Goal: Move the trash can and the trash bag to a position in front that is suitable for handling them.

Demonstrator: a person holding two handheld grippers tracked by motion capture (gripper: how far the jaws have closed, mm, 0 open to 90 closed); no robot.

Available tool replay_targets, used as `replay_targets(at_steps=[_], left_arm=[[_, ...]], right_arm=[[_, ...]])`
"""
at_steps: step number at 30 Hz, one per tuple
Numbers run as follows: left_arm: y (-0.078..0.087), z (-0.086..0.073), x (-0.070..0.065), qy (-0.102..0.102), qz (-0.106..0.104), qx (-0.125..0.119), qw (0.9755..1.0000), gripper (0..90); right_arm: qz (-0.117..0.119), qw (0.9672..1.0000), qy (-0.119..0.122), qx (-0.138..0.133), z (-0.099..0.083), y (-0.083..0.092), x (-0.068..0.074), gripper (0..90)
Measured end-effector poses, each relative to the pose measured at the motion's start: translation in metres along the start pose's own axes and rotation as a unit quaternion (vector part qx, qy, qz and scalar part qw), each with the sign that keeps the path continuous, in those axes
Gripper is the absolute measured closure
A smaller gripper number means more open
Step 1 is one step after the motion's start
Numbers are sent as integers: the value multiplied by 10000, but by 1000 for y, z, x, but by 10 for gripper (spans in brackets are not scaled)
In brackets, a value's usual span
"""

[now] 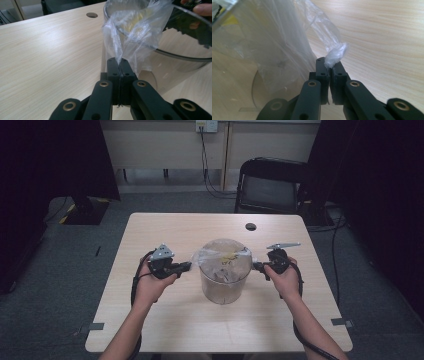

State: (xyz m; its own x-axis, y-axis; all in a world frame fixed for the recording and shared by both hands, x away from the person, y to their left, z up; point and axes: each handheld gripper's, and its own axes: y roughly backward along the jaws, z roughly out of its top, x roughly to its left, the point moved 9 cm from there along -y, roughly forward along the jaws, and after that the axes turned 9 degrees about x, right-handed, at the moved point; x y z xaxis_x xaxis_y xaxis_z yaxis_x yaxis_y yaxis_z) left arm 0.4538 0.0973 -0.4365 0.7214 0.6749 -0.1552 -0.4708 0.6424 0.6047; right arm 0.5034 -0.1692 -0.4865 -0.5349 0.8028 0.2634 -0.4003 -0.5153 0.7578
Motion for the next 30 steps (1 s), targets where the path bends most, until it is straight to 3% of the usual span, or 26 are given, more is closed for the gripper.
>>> replay_targets(at_steps=[2,8,9,12,15,19,23,26,30], left_arm=[[-1,-4,1,-18,6,110,9999,897],[-26,-23,4,322,-224,195,9990,898],[-30,-24,3,305,-224,193,9991,898],[-31,-22,0,158,-175,282,9993,897],[-22,-20,1,132,-94,221,9996,893],[0,-11,1,-74,50,-233,9997,888],[18,-2,1,-319,176,-727,9967,874],[20,-2,-7,-467,-57,-893,9949,889],[13,-12,-15,-717,-325,-743,9941,894]], right_arm=[[-58,10000,36,-6,0,2,-1,872],[-64,9998,104,-137,5,20,5,871],[-70,9997,143,-175,6,23,7,872],[-31,9995,241,-216,8,32,13,874],[-67,9994,308,-149,4,31,13,875],[-45,9998,155,-90,-4,19,7,870],[-56,9999,95,-109,-3,16,5,854],[-71,9999,96,-119,-2,19,6,857],[-87,9998,101,-124,-2,23,5,863]])
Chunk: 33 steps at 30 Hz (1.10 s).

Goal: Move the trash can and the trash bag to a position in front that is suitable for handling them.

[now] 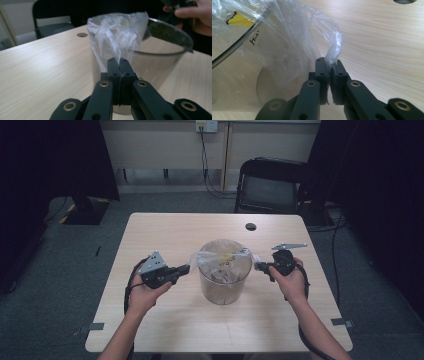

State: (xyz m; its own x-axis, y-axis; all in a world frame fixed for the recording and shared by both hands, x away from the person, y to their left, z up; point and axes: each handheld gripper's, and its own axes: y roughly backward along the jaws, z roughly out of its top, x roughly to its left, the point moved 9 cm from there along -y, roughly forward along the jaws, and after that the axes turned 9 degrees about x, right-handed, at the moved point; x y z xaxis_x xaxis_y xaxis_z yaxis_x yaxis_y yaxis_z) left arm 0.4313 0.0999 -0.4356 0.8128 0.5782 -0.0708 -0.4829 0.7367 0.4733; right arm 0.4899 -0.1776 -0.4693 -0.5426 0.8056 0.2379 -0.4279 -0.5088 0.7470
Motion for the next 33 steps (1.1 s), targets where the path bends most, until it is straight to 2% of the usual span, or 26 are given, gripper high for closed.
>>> replay_targets(at_steps=[1,3,4,6,9,12,13,15,16,17,19,21,22,24,25,26,28,30,33], left_arm=[[-2,-4,-2,-122,-42,119,9998,896],[-7,-16,-6,-249,-115,531,9982,897],[-7,-16,-6,-249,-115,531,9982,898],[-16,-28,-13,-275,-227,754,9965,898],[-20,-29,-15,-420,-112,907,9949,898],[-17,-23,-16,-478,-44,818,9955,897],[-13,-19,-16,-508,6,711,9962,897],[-6,-12,-17,-599,134,533,9967,895],[-6,-12,-17,-599,134,533,9967,894],[-1,-8,-19,-665,164,383,9969,894],[2,-5,-24,-895,175,246,9955,894],[0,-8,-28,-1071,123,312,9937,894],[0,-8,-28,-1071,123,312,9937,894],[-5,-14,-30,-1202,74,529,9913,895],[-7,-16,-30,-1220,48,581,9908,895],[-11,-21,-30,-1250,24,740,9894,896],[-14,-23,-30,-1257,30,825,9886,898],[-16,-23,-31,-1197,25,837,9893,897],[-24,-23,-30,-994,108,850,9914,896]], right_arm=[[-13,10000,8,1,0,0,0,864],[-25,10000,26,26,-1,1,1,866],[-25,10000,26,26,-1,1,1,866],[24,10000,15,-26,2,2,4,868],[105,9999,27,-131,7,8,8,870],[119,9997,74,-183,8,13,11,871],[128,9997,87,-199,8,14,12,872],[53,9999,106,-77,1,11,9,875],[53,9999,106,-77,1,11,9,875],[29,10000,72,-11,-2,7,8,876],[94,9999,-41,33,-7,-3,5,873],[102,9999,-41,9,-7,-9,7,872],[102,9999,-41,9,-7,-9,7,872],[63,10000,4,36,-6,-11,10,872],[43,10000,26,47,-6,-12,11,871],[20,10000,40,35,-6,-11,11,871],[14,10000,27,15,-5,-9,10,864],[-2,10000,22,5,-5,-8,10,863],[-17,10000,24,-4,-7,-3,13,866]])
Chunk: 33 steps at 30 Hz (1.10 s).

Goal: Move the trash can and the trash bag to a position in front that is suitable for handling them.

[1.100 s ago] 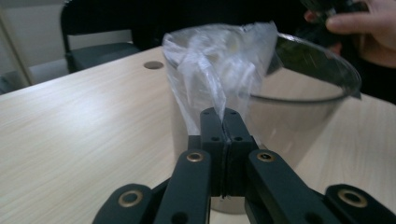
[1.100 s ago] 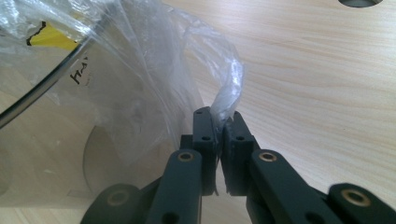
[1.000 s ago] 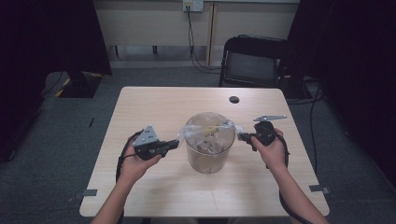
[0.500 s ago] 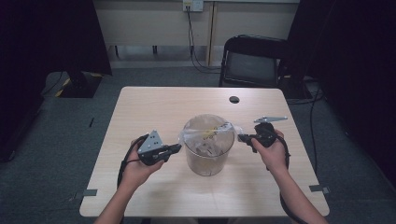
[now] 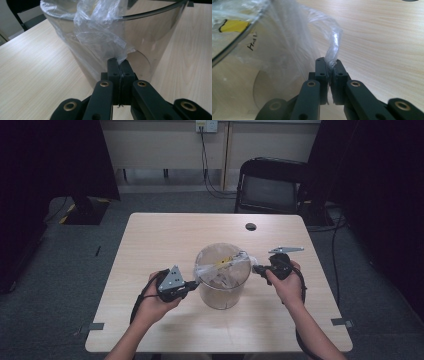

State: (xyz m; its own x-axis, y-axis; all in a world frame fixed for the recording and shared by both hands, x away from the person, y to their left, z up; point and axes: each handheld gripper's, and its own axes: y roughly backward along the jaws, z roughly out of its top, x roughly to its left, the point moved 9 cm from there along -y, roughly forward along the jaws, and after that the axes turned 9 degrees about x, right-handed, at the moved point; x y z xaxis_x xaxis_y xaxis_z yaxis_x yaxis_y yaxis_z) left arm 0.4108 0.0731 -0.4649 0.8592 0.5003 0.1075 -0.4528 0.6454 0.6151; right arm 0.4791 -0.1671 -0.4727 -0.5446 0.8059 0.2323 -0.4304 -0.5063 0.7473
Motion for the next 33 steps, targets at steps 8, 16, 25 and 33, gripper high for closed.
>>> replay_targets(at_steps=[8,16,25,33], left_arm=[[-12,5,17,255,324,70,9991,897],[-20,11,44,666,402,-97,9969,896],[20,8,30,913,99,-635,9937,856],[31,10,30,1219,39,-891,9885,565]], right_arm=[[-121,9999,94,-31,0,-11,12,896],[-114,9997,-216,-97,6,-17,6,900],[-51,9992,-229,-323,4,9,-1,881],[-68,9996,-131,-249,6,12,0,876]])
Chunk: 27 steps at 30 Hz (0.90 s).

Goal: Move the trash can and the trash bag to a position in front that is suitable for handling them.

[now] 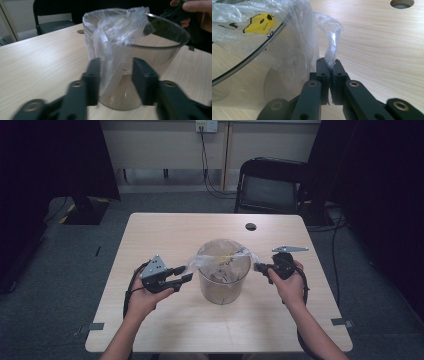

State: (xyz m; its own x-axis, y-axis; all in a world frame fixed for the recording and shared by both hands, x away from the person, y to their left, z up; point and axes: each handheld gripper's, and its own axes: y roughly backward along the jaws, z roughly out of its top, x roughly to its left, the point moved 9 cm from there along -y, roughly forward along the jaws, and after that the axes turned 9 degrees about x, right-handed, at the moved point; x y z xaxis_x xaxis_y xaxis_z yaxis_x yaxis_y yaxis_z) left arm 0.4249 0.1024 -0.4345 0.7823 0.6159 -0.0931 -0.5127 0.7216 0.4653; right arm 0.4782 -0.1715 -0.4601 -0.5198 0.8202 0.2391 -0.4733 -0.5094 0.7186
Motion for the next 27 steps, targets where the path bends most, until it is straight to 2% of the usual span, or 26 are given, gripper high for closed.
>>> replay_targets(at_steps=[2,4,7,10,13,15,16,17,18,20,21,22,24,27], left_arm=[[4,6,1,-17,0,-66,10000,535],[7,14,5,-83,87,-107,9999,491],[11,29,9,-71,71,-217,9997,472],[14,39,11,-160,102,-248,9995,429],[5,40,15,-244,109,-4,9996,402],[-3,39,17,-208,-29,121,9997,408],[-7,37,18,-98,-110,160,9998,468],[-11,36,18,-108,-148,173,9997,518],[-13,34,16,-136,-292,250,9992,552],[-16,30,11,-37,-417,333,9986,687],[-16,28,9,-85,-461,415,9980,785],[-16,28,7,-46,-459,438,9980,850],[-13,27,2,-12,-581,466,9972,893],[-9,25,-5,-66,-635,485,9968,900]], right_arm=[[-31,10000,5,6,0,2,-3,876],[-26,10000,-25,-2,0,4,-5,876],[-30,10000,-24,21,-1,5,-6,874],[-16,10000,7,34,-1,6,-6,872],[-14,10000,43,67,0,5,-5,872],[13,9999,64,77,1,4,-3,872],[11,9999,66,83,1,4,-3,873],[34,9999,81,89,1,4,-1,873],[40,9999,84,96,0,4,0,873],[64,9999,85,102,0,4,1,875],[65,9999,96,115,0,4,1,876],[58,9999,97,119,0,5,1,876],[46,9999,86,110,0,5,0,878],[49,9999,71,98,0,6,0,882]])
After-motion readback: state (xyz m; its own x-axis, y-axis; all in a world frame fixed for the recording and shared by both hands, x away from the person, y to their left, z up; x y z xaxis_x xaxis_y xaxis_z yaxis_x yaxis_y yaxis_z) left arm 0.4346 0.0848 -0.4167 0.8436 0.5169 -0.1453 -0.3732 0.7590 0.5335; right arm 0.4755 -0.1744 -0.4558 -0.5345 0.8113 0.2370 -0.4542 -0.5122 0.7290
